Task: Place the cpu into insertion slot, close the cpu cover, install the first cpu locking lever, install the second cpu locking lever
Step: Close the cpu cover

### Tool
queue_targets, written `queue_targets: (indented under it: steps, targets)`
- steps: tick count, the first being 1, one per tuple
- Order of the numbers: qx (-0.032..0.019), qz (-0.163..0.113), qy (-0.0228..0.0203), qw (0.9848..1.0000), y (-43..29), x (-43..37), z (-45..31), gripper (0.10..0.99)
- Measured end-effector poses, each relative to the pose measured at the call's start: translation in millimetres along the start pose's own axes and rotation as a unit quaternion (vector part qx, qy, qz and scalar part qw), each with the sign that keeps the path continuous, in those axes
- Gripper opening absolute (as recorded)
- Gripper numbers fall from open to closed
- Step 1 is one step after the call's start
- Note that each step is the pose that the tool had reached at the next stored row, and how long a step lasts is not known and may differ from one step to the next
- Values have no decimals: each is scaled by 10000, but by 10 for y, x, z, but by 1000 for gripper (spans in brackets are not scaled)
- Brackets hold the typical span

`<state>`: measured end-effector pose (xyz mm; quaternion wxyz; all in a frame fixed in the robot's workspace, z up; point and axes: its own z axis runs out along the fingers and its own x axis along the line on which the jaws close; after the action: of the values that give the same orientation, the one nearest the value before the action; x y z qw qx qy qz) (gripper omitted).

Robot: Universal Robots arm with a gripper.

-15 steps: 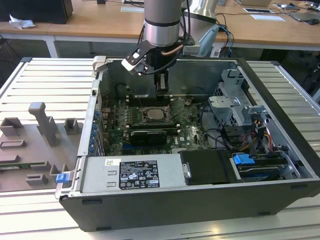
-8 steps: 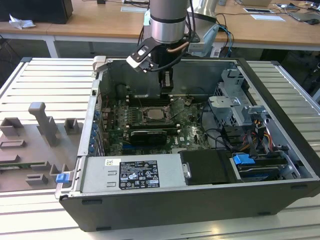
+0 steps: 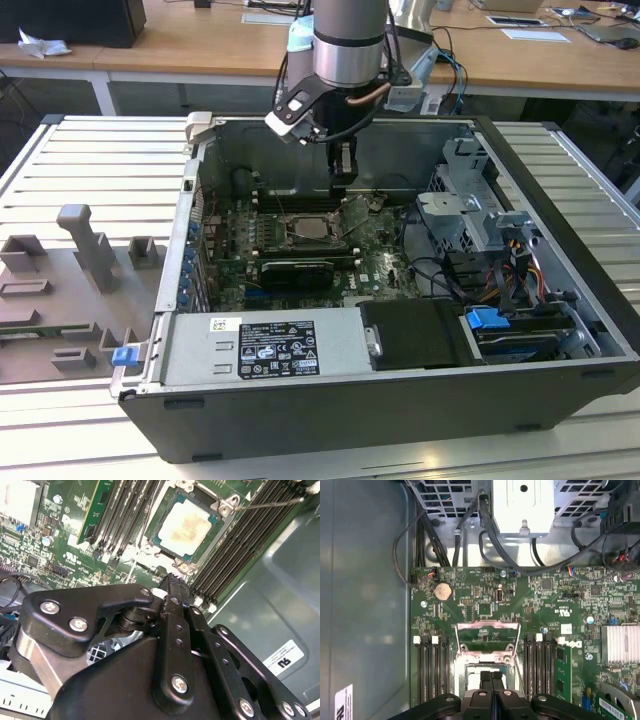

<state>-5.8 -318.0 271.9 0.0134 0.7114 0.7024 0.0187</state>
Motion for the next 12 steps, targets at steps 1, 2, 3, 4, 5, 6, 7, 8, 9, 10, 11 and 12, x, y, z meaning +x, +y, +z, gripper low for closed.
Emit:
queue_targets:
  steps: [1,2,3,4,5,6,7,8,9,10,11,12]
  targets:
    - [1,-1,0,10000,18,0,1,106]
    - [1,0,0,10000,49,0,3,106]
    - [1,0,-1,10000,66,0,4,106]
    - [1,-1,-1,10000,75,0,4,106]
    - [1,-1,0,10000,79,0,5,106]
    - [1,0,-1,10000,82,0,5,106]
    - [1,0,-1,10000,85,0,5,106]
    - [1,0,-1,10000,90,0,5,106]
    - [1,0,-1,10000,96,0,6,106]
    - [1,0,0,10000,113,1,8,106]
    - [1,0,0,10000,131,1,9,106]
    - [1,-1,0,10000,140,1,10,106]
